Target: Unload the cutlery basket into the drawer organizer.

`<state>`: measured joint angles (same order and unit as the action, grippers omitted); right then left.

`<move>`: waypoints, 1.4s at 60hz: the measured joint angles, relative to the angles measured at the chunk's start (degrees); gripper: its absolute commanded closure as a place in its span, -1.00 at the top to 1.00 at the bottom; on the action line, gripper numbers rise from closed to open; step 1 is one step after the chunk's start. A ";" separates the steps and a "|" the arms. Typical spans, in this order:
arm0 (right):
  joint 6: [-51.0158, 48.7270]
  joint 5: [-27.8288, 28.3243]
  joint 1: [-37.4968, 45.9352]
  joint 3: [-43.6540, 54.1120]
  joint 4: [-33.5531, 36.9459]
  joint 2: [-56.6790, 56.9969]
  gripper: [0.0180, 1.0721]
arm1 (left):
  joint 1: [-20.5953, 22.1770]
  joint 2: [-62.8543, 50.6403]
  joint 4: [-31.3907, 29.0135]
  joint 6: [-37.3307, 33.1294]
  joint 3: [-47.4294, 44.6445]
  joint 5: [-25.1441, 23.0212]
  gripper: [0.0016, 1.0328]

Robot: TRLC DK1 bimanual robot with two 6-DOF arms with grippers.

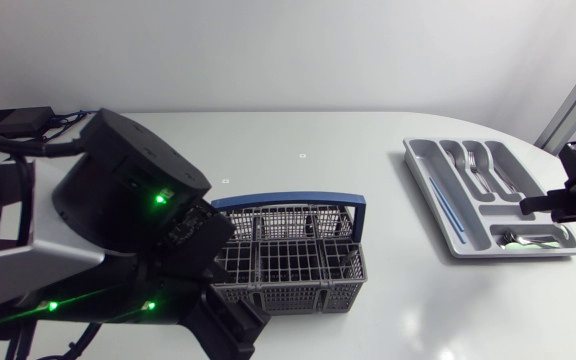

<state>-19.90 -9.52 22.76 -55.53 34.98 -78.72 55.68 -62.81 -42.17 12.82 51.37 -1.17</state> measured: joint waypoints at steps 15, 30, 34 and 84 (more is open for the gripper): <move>-3.37 -1.25 2.08 0.72 -7.04 -9.49 -0.89 | 0.00 0.00 0.00 0.00 0.00 0.00 0.89; -5.86 -1.29 2.12 2.54 -10.43 -10.14 -0.36 | 0.00 0.00 0.00 0.00 -0.02 0.00 0.89; -5.88 -1.29 2.10 2.75 -10.64 -10.14 -0.16 | 0.02 0.00 0.02 0.00 -0.02 0.00 0.89; 1.51 6.91 -1.97 2.27 6.80 0.81 0.90 | 0.02 0.04 0.04 0.02 -0.87 0.00 0.89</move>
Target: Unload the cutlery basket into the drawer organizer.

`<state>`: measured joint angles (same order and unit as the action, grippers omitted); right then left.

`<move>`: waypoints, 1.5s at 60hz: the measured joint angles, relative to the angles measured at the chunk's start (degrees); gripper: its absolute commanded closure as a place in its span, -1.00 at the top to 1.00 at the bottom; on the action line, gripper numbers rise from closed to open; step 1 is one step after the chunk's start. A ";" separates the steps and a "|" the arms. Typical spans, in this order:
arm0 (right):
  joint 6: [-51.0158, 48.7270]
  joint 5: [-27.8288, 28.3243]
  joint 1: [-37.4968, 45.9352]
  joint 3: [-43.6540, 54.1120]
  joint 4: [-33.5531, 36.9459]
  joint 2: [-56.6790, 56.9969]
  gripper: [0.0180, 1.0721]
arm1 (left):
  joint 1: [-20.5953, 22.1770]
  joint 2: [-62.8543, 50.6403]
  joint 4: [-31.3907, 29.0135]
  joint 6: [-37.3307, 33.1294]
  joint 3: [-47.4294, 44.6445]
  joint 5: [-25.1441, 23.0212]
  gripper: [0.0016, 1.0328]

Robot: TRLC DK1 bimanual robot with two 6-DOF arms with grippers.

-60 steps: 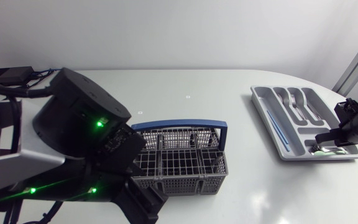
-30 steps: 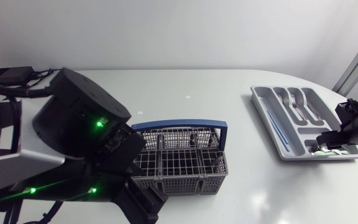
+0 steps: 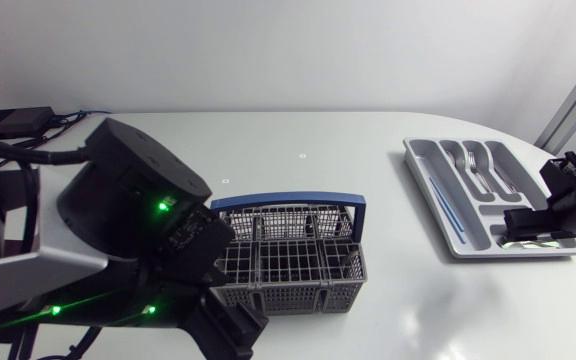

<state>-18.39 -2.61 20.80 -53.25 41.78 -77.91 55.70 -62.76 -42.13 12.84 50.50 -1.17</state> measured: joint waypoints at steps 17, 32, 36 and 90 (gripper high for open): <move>14.53 8.70 -11.34 -3.43 14.19 7.02 0.84 | 0.37 0.00 0.00 0.02 -0.02 0.00 0.89; 26.12 9.79 -25.00 -5.05 19.82 12.63 0.84 | 0.70 0.00 0.17 0.20 -0.63 0.00 0.89; 29.09 9.94 -28.37 -6.36 20.92 13.27 0.84 | 0.70 0.00 0.20 0.20 -0.66 -0.02 0.89; 75.91 15.28 -49.24 -11.32 23.52 9.38 0.73 | 0.74 0.00 0.66 0.26 -1.03 0.00 0.89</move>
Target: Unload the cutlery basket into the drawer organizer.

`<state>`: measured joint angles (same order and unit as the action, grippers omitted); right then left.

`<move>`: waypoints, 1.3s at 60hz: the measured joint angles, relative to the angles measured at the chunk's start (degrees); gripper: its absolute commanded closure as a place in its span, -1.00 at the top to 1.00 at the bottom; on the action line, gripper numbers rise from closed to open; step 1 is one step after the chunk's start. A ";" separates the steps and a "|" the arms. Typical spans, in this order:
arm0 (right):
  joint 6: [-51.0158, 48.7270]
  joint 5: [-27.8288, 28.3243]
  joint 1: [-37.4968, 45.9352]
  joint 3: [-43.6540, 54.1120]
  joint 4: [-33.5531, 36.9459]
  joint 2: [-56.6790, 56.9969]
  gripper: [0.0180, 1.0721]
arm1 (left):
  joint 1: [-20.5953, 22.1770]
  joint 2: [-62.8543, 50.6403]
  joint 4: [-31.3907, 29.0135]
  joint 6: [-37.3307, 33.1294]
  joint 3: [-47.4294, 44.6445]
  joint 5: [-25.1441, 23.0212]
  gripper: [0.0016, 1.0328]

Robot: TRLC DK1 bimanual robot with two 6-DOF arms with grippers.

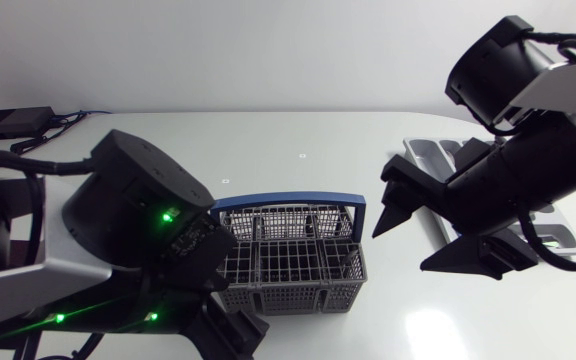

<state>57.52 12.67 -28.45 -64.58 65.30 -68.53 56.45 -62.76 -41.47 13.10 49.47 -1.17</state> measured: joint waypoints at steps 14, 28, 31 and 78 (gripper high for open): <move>0.87 1.07 -0.02 0.00 -2.93 -3.08 0.73 | -0.02 -0.02 0.02 0.22 0.00 0.00 0.89; 3.89 1.29 -1.66 0.11 -7.69 -3.10 0.73 | -0.02 -0.02 0.22 0.37 0.00 0.00 0.89; 4.11 1.27 -1.88 0.31 -8.35 -3.10 0.73 | -0.02 -0.02 0.22 0.37 0.00 0.00 0.89; 5.57 0.31 -5.42 3.96 -13.51 -6.54 0.14 | -0.17 -1.53 6.69 0.35 -2.60 0.00 0.89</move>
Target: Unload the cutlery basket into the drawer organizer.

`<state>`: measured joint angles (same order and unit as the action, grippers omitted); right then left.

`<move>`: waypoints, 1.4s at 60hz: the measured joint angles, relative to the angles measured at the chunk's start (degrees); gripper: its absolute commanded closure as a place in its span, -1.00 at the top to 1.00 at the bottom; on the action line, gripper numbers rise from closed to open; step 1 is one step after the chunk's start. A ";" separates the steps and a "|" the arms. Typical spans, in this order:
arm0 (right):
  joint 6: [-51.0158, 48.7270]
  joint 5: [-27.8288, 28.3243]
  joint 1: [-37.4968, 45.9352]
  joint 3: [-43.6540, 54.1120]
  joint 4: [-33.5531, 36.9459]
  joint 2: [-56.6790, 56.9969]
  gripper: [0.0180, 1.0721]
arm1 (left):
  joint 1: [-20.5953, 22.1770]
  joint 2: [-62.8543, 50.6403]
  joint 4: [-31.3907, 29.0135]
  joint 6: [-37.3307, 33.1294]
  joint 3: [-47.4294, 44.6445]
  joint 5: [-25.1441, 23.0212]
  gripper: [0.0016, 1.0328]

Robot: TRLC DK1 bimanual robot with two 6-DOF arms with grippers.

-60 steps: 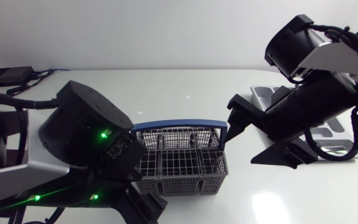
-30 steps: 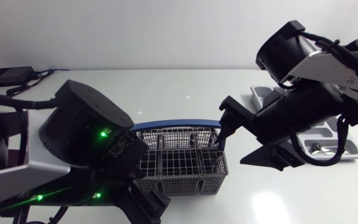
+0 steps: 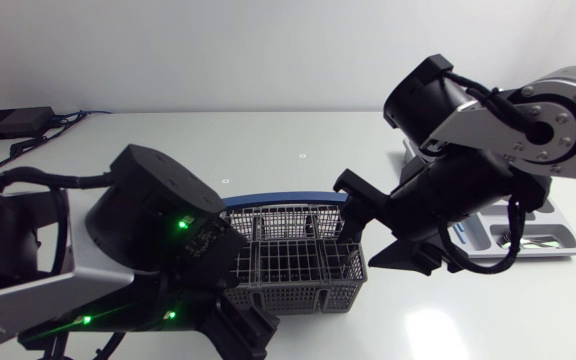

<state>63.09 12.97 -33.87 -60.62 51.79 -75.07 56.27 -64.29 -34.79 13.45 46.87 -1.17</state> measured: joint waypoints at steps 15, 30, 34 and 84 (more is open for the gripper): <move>0.00 -1.55 -1.36 0.39 -1.36 -1.31 -0.03 | -0.33 -0.26 0.39 0.00 -0.37 0.00 0.89; 0.02 -3.98 -1.46 1.57 -2.80 -2.08 -0.19 | -0.33 -0.39 0.81 0.00 -0.57 0.00 0.89; 0.17 -4.15 -1.68 1.60 -2.80 -2.21 -0.21 | -0.33 -0.61 0.83 0.00 -0.57 0.00 0.89; 0.42 -5.55 -3.02 1.60 -2.99 -2.97 -0.54 | -0.98 -1.03 0.85 0.00 -0.87 0.00 0.89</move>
<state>63.51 7.42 -36.88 -59.02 48.80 -78.04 55.29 -65.32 -33.93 13.45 46.00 -1.17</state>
